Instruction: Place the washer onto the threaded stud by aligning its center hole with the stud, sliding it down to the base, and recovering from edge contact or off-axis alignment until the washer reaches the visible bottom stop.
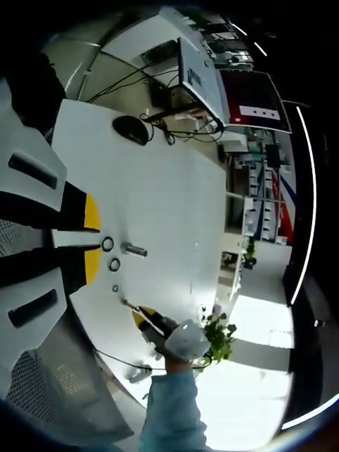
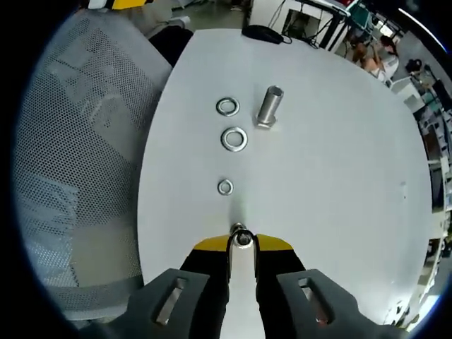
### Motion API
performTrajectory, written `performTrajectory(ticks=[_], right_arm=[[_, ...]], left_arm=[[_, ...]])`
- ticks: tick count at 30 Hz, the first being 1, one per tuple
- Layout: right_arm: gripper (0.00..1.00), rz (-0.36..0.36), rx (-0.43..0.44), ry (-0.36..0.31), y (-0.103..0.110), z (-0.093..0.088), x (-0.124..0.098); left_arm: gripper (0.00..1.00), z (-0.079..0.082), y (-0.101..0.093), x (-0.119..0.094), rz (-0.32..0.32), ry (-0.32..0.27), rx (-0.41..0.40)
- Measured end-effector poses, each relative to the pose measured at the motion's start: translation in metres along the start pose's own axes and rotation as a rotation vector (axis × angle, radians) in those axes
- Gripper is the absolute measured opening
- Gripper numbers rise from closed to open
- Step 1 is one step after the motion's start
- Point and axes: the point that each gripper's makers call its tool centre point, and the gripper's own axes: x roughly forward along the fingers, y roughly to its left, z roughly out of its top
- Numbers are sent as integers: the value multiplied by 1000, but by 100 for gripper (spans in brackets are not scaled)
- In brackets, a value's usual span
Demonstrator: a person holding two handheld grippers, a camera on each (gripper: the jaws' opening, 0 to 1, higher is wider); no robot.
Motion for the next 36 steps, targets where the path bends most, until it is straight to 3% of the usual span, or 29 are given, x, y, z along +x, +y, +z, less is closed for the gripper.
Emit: performTrajectory(ticks=[15, 36], right_arm=[[13, 28, 7, 22, 2, -6, 23], [13, 38, 9, 25, 4, -9, 32]], left_arm=[[4, -1, 0, 0, 0, 9, 0], [4, 0, 0, 0, -1, 2, -1]])
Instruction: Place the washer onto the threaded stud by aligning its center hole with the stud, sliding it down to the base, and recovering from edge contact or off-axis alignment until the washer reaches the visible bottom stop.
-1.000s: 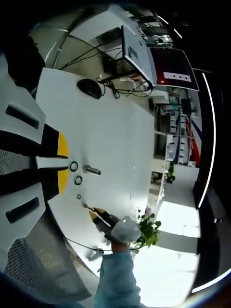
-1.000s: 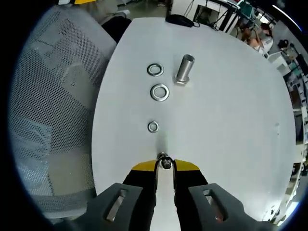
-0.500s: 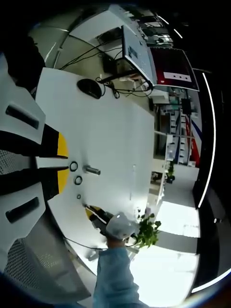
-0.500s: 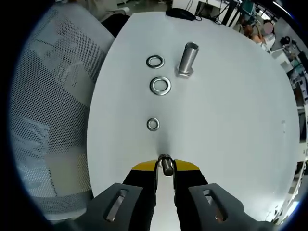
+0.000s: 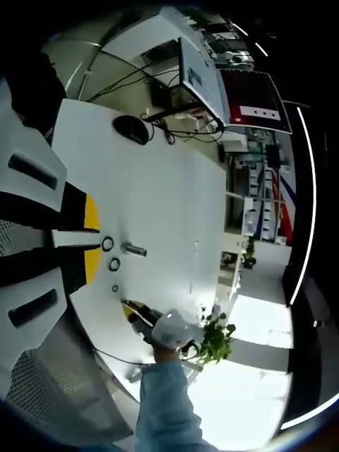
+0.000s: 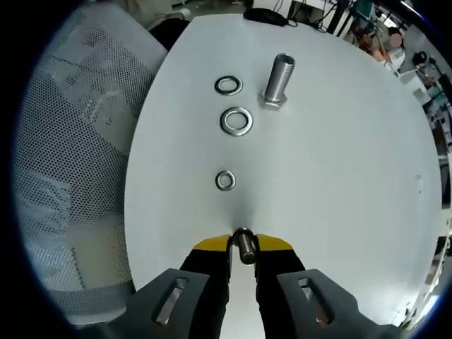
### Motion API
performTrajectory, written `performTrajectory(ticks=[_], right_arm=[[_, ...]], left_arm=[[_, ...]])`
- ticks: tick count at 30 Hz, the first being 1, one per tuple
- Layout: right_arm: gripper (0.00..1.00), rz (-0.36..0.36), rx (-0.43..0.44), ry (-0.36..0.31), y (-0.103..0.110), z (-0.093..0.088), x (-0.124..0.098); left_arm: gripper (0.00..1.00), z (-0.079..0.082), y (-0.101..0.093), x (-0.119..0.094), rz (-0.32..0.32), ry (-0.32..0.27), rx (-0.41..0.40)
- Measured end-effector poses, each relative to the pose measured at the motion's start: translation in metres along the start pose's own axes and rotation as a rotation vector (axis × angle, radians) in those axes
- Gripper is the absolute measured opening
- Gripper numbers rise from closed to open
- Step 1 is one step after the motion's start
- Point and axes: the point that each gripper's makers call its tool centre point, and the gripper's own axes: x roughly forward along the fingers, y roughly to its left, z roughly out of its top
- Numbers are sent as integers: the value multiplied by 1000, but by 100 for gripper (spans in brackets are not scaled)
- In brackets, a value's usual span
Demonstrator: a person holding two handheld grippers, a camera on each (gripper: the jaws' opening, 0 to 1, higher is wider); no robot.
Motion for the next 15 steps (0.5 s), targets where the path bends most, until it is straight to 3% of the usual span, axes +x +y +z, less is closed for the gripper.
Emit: performTrajectory(ticks=[9, 15], right_arm=[[26, -24, 54, -50, -5, 7, -7], [27, -49, 74, -86, -5, 12, -19]], left_arm=[[4, 0, 0, 0, 0, -1, -1], [4, 0, 0, 0, -1, -3, 0]])
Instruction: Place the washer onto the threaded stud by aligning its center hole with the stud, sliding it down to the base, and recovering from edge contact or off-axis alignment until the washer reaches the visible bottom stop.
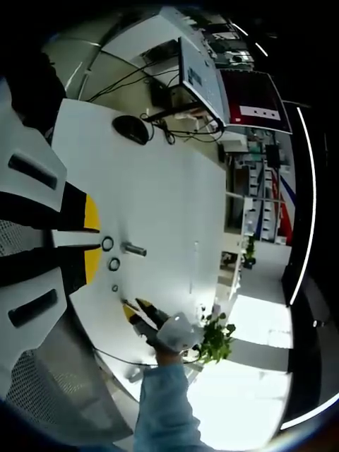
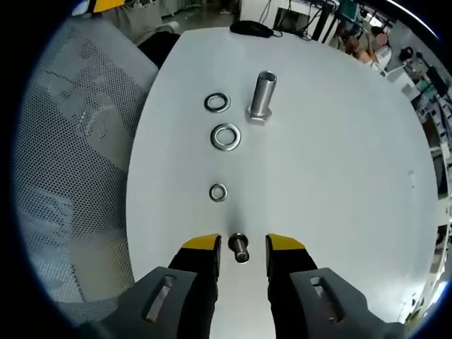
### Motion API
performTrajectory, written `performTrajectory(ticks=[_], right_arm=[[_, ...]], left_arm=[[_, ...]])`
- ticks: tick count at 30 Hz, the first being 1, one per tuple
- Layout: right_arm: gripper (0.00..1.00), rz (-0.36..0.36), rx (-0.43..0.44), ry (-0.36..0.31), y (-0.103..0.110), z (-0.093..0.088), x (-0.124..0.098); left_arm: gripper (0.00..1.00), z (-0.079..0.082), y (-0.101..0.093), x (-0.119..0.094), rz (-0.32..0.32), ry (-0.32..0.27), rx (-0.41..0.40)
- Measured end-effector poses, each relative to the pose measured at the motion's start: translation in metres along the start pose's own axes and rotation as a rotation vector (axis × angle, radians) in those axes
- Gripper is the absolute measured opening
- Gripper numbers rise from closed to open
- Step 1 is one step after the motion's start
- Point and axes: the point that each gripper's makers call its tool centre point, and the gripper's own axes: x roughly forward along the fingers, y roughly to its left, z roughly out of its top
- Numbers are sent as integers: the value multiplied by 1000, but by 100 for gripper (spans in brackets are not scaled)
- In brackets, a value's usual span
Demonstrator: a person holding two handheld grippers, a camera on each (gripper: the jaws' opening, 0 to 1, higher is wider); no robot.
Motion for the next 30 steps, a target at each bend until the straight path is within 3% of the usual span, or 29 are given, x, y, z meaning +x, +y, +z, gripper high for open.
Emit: performTrajectory(ticks=[8, 15, 30], right_arm=[[27, -36, -2, -37, -4, 10, -21], [26, -100, 32, -109, -6, 24, -42], [27, -134, 47, -176, 1, 31, -70]], left_arm=[[4, 0, 0, 0, -1, 0, 2], [4, -3, -1, 0, -1, 17, 9], [4, -5, -3, 0, -10, 34, 25]])
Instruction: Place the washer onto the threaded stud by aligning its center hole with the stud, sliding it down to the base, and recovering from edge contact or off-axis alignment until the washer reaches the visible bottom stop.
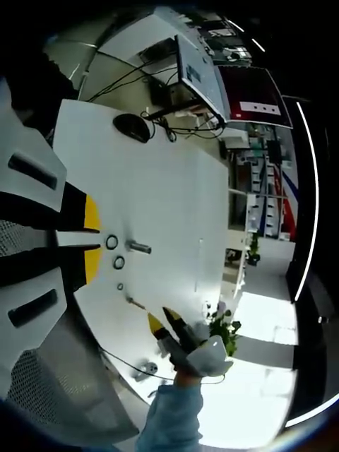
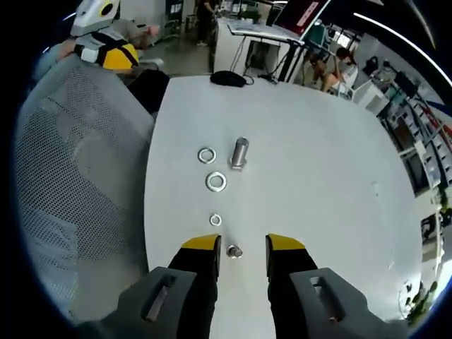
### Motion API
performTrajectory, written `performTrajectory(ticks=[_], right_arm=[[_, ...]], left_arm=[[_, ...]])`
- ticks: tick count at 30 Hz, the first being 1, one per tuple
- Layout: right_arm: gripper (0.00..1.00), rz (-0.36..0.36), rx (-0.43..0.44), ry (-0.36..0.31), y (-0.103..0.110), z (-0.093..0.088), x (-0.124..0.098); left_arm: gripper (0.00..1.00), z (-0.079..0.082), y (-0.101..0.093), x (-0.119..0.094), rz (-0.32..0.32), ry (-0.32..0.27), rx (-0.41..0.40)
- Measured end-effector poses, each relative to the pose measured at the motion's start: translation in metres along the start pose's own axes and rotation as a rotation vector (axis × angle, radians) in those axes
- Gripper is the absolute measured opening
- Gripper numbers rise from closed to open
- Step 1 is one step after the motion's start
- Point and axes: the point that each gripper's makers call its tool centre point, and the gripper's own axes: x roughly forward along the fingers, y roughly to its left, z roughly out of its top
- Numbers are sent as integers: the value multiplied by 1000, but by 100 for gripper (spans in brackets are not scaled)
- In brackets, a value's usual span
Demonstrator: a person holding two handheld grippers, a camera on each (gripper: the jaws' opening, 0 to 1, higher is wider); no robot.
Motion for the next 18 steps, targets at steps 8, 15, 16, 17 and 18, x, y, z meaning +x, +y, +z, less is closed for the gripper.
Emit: performTrajectory(ticks=[8, 15, 16, 17, 18], right_arm=[[27, 10, -34, 7, 8, 4, -2], [27, 28, -90, 34, 14, 6, 1], [27, 29, -96, 42, 14, 5, 2], [27, 33, -103, 46, 14, 5, 3], [27, 40, -107, 47, 15, 7, 3]], left_arm=[[4, 1, 0, 0, -1, -6, 3], [4, 2, 0, 0, -1, -11, 3], [4, 2, 0, 0, -1, -12, 3], [4, 2, 0, 0, -1, -12, 3], [4, 2, 0, 0, 0, -14, 3]])
